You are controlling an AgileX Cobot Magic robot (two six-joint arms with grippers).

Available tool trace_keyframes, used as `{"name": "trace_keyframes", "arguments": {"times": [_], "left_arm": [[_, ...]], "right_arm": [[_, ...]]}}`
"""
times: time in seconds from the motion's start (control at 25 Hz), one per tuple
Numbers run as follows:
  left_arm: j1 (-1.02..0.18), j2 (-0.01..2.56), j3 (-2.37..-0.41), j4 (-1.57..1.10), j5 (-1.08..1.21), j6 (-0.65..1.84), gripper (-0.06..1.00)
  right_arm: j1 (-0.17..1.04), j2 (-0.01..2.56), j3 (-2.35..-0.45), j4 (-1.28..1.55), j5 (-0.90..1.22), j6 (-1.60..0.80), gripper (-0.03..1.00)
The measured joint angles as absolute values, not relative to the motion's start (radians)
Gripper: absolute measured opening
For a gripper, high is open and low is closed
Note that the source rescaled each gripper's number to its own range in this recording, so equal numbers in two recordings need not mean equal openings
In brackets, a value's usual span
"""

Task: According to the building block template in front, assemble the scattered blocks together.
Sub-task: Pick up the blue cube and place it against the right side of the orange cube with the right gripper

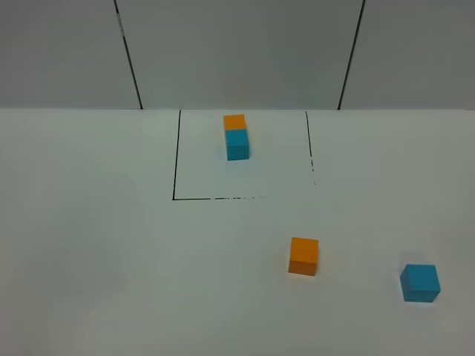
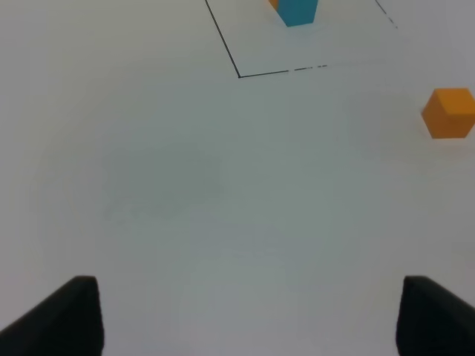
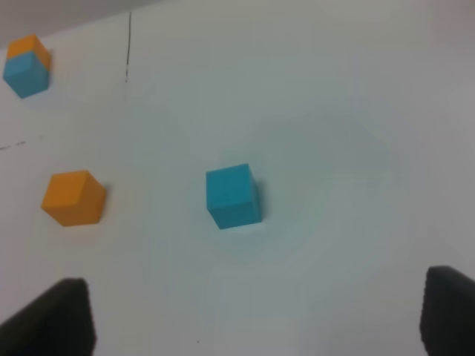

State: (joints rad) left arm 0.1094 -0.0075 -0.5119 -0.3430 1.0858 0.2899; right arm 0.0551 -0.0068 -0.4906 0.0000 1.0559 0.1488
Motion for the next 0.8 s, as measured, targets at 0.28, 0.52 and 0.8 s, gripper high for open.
{"name": "trace_keyframes", "arguments": {"times": [0.28,0.52,0.8], "left_arm": [[0.109,-0.008,-0.512,-0.271,1.084,0.193,0.68],[0.109,-0.008,-0.512,-0.247,1.082,0.154,0.68],[0.109,-0.008,-0.512,-0.247,1.081,0.153,0.68]], "right_arm": [[0.055,-0.007,-0.491,0.0,1.056,0.149,0.75],[0.055,-0.007,-0.491,0.0,1.056,0.149,0.75],[0.055,-0.007,-0.491,0.0,1.056,0.149,0.75]]}}
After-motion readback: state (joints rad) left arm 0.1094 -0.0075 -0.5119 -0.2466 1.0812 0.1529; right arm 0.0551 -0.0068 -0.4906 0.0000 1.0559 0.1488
